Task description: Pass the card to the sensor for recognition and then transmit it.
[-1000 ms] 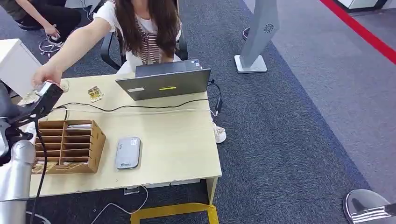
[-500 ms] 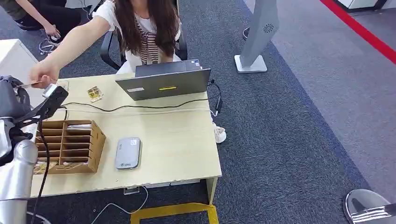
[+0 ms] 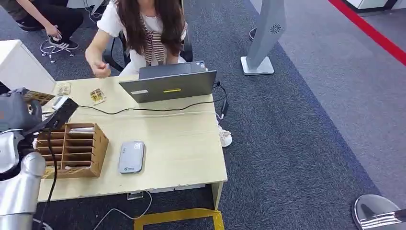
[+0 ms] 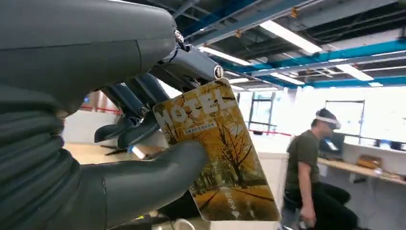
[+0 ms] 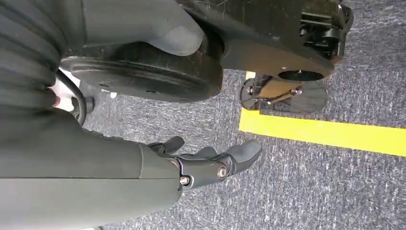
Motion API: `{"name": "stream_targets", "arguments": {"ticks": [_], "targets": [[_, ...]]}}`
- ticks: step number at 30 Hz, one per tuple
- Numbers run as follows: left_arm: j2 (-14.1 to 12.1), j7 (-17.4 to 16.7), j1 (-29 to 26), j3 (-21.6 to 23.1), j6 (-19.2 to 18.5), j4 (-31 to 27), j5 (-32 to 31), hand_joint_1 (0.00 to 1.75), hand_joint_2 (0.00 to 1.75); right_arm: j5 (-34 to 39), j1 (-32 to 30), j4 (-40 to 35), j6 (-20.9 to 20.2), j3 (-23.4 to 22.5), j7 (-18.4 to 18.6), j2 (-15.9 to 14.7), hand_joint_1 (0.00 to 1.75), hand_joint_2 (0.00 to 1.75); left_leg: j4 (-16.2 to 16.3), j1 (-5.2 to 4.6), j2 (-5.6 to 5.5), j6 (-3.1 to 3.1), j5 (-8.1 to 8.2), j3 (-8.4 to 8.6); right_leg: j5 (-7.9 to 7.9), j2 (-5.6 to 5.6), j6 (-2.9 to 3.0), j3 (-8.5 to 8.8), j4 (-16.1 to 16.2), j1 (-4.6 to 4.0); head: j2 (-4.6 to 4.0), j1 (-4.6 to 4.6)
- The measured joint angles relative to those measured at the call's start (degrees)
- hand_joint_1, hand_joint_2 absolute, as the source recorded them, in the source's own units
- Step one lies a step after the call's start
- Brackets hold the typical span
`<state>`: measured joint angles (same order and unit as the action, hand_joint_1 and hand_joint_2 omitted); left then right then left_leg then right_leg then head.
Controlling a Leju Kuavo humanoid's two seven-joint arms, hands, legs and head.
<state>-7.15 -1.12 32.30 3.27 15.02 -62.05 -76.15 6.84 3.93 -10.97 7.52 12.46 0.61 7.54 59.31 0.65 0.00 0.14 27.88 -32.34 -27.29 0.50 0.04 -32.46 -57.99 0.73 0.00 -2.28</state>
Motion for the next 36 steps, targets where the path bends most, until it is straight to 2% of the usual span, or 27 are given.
{"name": "stream_targets", "arguments": {"ticks": [11,14,19,22,36], "targets": [[6.50,0.00,-7.83,10.06,-2.06,-4.51,-2.01,1.75,1.75,-0.18,-0.02,0.04,0.83,0.00,0.52,0.81,0.00,1.75,0.03,-0.01,-0.01,0.02,0.02,-0.07,0.01,-0.03,-0.02,-0.02,0.03,0.02,0.00,0.00],[7.57,-1.18,-8.21,12.49,-4.51,-4.73,-2.49,1.75,1.75,-0.35,-0.01,0.09,0.79,0.02,0.50,0.83,0.00,1.75,0.03,-0.01,-0.01,0.02,0.02,-0.07,0.01,-0.03,-0.02,-0.04,0.03,0.02,0.00,-0.02],[8.51,-2.36,-7.98,15.59,-9.84,-3.35,-3.39,1.75,1.75,-1.05,0.02,0.09,0.61,0.04,0.44,0.83,0.00,1.75,0.03,0.01,0.00,0.02,0.01,-0.07,0.01,-0.02,-0.02,-0.06,0.02,0.02,0.00,0.00],[9.16,-2.99,-7.63,17.32,-11.48,-1.41,-4.17,1.75,1.75,-0.92,0.07,0.09,0.44,0.04,0.20,0.85,0.00,1.75,0.03,0.01,0.00,0.02,0.01,-0.07,0.01,-0.01,-0.01,-0.06,0.02,0.01,0.00,-0.02],[9.93,-5.46,-7.02,20.64,-13.84,3.16,-4.96,1.75,1.75,-1.27,0.08,0.09,0.72,0.02,0.24,0.96,0.00,1.75,0.03,0.01,0.00,0.02,0.01,-0.11,0.01,-0.01,-0.02,-0.08,0.02,0.01,0.00,0.00]]}}
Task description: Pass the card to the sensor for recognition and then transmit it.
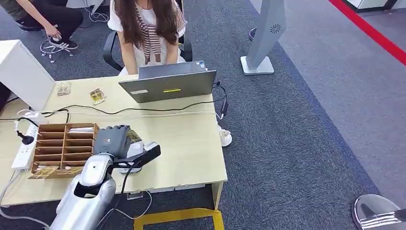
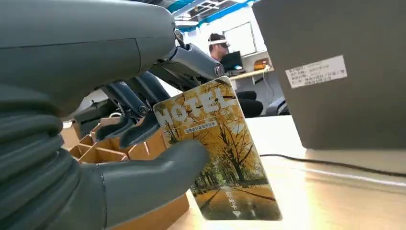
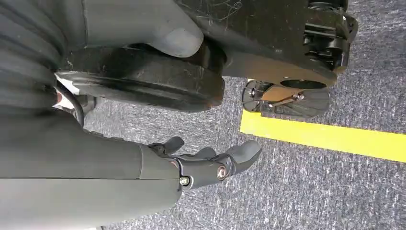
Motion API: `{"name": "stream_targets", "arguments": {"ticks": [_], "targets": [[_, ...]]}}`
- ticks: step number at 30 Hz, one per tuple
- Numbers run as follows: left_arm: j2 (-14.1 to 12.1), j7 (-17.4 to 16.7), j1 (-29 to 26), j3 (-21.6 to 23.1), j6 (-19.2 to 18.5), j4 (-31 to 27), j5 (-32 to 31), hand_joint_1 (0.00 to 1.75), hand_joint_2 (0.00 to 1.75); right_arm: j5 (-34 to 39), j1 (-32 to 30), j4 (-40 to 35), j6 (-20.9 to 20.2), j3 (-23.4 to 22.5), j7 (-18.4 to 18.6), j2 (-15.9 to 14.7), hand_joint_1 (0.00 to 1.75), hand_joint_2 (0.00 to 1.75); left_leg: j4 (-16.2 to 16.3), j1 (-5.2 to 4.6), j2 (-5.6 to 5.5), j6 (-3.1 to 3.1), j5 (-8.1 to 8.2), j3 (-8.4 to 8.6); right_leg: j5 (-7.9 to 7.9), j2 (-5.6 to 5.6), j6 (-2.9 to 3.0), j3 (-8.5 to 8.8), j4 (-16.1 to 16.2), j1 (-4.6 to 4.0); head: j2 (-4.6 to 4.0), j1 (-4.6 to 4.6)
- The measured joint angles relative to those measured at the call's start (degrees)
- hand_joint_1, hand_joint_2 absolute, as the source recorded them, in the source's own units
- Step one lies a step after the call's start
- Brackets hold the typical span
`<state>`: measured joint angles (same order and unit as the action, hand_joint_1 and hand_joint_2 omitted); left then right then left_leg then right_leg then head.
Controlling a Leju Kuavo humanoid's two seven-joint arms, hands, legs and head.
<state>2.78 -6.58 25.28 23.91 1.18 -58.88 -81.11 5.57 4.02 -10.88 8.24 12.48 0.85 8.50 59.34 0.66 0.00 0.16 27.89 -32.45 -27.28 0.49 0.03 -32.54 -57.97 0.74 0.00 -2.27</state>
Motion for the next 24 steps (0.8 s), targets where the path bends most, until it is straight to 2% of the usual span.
{"name": "stream_targets", "arguments": {"ticks": [11,24], "targets": [[-0.11,-3.54,0.89,0.00,-2.54,4.68,-1.01,1.75,1.75,-0.28,0.02,0.02,0.20,0.00,0.55,0.00,0.00,1.75,0.00,0.00,0.00,0.00,0.00,-0.01,0.00,-0.01,0.00,0.00,0.00,0.00,0.00,-0.02],[-0.24,-4.83,0.99,0.00,-3.11,6.08,-1.20,1.75,1.75,-0.57,0.01,0.02,0.70,0.00,0.79,0.02,0.00,1.75,0.00,0.00,0.00,0.00,0.00,-0.02,0.00,-0.02,0.00,0.00,0.00,0.00,0.00,0.00]]}}
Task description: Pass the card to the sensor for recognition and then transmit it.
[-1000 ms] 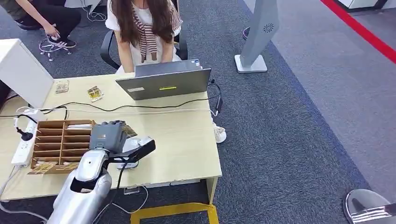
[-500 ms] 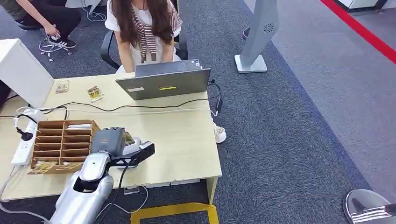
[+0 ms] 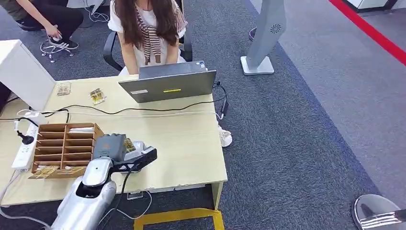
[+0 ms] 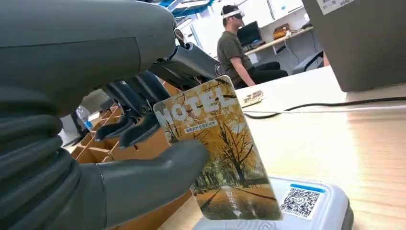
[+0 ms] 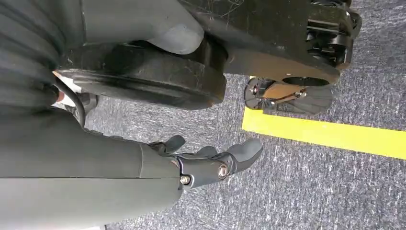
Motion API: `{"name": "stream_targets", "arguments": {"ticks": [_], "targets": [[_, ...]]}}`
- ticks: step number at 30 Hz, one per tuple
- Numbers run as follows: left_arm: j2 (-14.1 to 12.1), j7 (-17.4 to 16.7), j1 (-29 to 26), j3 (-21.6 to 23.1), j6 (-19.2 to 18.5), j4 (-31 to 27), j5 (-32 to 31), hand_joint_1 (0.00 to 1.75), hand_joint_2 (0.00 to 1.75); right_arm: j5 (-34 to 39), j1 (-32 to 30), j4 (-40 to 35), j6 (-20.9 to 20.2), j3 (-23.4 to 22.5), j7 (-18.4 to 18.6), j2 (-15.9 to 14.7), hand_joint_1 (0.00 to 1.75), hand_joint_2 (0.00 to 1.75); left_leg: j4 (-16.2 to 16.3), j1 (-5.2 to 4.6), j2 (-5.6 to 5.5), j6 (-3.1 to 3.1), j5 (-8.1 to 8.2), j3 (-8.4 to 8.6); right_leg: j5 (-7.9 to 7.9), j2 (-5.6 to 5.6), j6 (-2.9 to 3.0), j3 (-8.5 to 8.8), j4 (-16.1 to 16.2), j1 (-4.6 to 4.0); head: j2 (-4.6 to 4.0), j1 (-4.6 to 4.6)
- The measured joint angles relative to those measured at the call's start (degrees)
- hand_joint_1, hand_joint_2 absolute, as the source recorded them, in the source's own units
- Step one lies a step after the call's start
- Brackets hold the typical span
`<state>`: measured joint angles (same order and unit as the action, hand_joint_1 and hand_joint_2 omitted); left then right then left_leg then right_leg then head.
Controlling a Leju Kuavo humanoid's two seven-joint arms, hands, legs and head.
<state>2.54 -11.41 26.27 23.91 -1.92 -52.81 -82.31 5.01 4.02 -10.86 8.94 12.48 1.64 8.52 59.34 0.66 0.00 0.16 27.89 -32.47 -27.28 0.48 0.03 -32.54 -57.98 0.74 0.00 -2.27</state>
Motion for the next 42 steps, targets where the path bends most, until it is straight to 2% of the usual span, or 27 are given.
{"name": "stream_targets", "arguments": {"ticks": [29,33,38,42], "targets": [[-0.04,-0.11,0.27,-0.04,-0.26,1.86,0.42,1.75,1.75,-0.15,0.01,0.00,-0.20,0.00,0.11,0.11,0.00,1.75,0.00,0.00,-0.01,-0.01,-0.01,0.03,0.01,-0.01,-0.01,0.03,-0.01,0.00,0.00,0.00],[-0.07,2.01,0.68,-0.20,3.30,0.89,1.60,1.75,1.75,-0.24,-0.12,0.15,-0.13,-0.02,-0.61,0.13,0.00,1.75,0.01,0.01,-0.01,0.00,-0.05,0.01,0.04,0.00,-0.01,0.00,-0.01,-0.01,0.00,0.00],[-1.58,3.45,6.18,-0.63,3.30,-3.63,2.12,1.75,1.75,-0.50,-0.11,0.24,-0.13,-0.02,-0.66,0.13,0.00,1.75,0.01,0.01,-0.09,0.01,-0.10,-0.05,0.08,-0.07,-0.02,-0.01,-0.03,-0.01,0.00,0.00],[-4.02,4.46,13.09,-1.73,3.37,-3.98,2.23,1.75,1.75,-1.29,-0.11,0.24,0.04,-0.02,-0.57,0.13,0.00,1.75,0.01,0.02,-0.08,-0.02,-0.18,-0.05,0.14,-0.05,-0.01,-0.03,-0.05,-0.01,0.00,0.00]]}}
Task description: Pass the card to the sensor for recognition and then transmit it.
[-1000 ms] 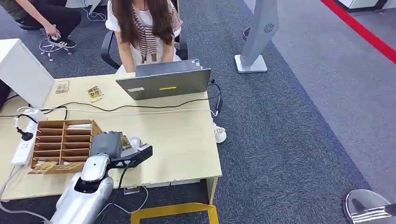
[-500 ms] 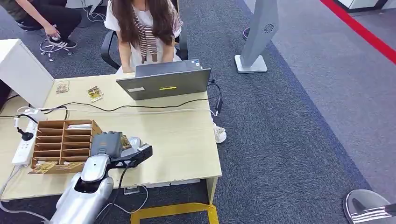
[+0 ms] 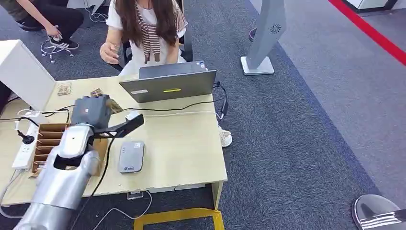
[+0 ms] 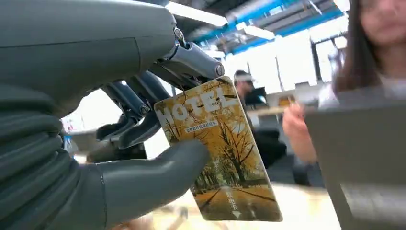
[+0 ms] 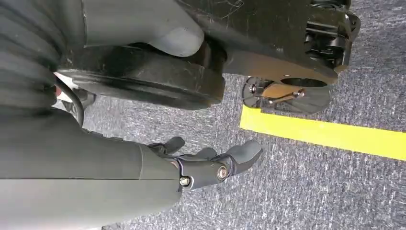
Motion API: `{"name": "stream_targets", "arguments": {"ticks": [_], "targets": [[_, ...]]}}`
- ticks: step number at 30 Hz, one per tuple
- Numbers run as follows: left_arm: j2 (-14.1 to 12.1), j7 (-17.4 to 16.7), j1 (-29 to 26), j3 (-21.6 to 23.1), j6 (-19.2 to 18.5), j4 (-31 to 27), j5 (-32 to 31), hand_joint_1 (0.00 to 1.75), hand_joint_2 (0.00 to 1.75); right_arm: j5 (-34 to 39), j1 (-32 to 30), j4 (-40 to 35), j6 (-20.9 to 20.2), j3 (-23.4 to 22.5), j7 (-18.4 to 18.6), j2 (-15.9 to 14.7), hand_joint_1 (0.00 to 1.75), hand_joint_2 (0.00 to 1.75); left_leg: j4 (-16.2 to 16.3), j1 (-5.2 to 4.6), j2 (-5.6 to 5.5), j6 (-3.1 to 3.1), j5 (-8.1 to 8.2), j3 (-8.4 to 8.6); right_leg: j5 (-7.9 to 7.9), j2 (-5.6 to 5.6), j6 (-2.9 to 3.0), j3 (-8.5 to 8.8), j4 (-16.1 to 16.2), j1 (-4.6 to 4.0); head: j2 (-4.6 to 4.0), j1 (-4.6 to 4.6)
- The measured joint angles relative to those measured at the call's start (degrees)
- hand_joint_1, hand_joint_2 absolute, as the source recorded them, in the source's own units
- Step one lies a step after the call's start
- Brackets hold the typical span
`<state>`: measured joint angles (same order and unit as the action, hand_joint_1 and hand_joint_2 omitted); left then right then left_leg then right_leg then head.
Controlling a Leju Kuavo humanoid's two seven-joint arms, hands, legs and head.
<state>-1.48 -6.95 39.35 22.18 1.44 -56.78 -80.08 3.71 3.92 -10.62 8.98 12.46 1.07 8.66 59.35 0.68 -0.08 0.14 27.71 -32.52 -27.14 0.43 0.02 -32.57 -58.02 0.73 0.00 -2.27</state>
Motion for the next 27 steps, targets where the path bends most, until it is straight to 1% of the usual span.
{"name": "stream_targets", "arguments": {"ticks": [2,4,9,12,15,19,27], "targets": [[-1.25,0.76,2.77,-0.96,0.33,0.11,0.04,1.75,1.75,-0.11,0.00,0.00,0.15,0.00,0.04,0.02,0.00,1.75,0.00,0.00,0.00,0.00,0.00,0.01,0.00,0.01,0.00,-0.01,0.00,0.00,0.00,0.02],[-1.82,1.13,4.33,-1.68,0.46,0.35,0.04,1.75,1.75,-0.13,0.02,0.00,0.20,0.00,0.04,0.09,0.00,1.75,0.00,0.01,-0.02,-0.01,-0.02,0.01,0.00,-0.02,0.00,0.00,-0.01,0.00,0.00,0.00],[-3.55,-0.29,7.05,-2.73,2.36,0.92,-0.83,1.75,1.75,-0.76,0.03,0.00,0.35,0.00,0.11,0.15,0.00,1.75,0.00,0.01,-0.01,-0.04,-0.04,-0.05,0.01,0.00,-0.01,-0.02,-0.03,-0.02,0.00,-0.04],[-5.06,-0.57,10.76,-4.42,2.12,3.06,-0.83,1.75,1.75,-1.07,0.01,0.02,0.50,0.00,0.15,0.15,0.00,1.75,0.00,0.01,0.08,-0.04,-0.04,-0.05,0.07,0.08,-0.01,-0.09,-0.02,-0.02,0.00,-0.02],[-5.60,0.04,13.77,-5.53,1.77,5.20,-1.31,1.75,1.75,-0.79,0.03,0.02,1.09,0.00,0.37,0.15,0.00,1.75,0.00,0.01,-0.02,-0.03,-0.07,-0.06,0.07,-0.01,-0.01,-0.08,-0.02,-0.01,0.00,-0.02],[-5.64,0.09,14.79,-5.72,1.79,6.54,-2.10,1.75,1.75,-0.79,0.14,0.00,0.77,0.00,-0.06,0.15,0.00,1.75,0.00,0.01,-0.03,-0.03,-0.08,-0.08,0.07,-0.03,-0.01,-0.07,-0.02,-0.02,0.00,0.00],[-5.49,-0.20,14.80,-5.75,1.81,7.37,-2.47,1.75,1.75,-0.81,0.39,0.00,0.37,0.00,-0.28,0.15,0.00,1.75,0.01,-0.01,0.00,-0.02,-0.08,-0.08,0.10,0.02,-0.02,-0.07,-0.02,0.00,0.00,-0.02]]}}
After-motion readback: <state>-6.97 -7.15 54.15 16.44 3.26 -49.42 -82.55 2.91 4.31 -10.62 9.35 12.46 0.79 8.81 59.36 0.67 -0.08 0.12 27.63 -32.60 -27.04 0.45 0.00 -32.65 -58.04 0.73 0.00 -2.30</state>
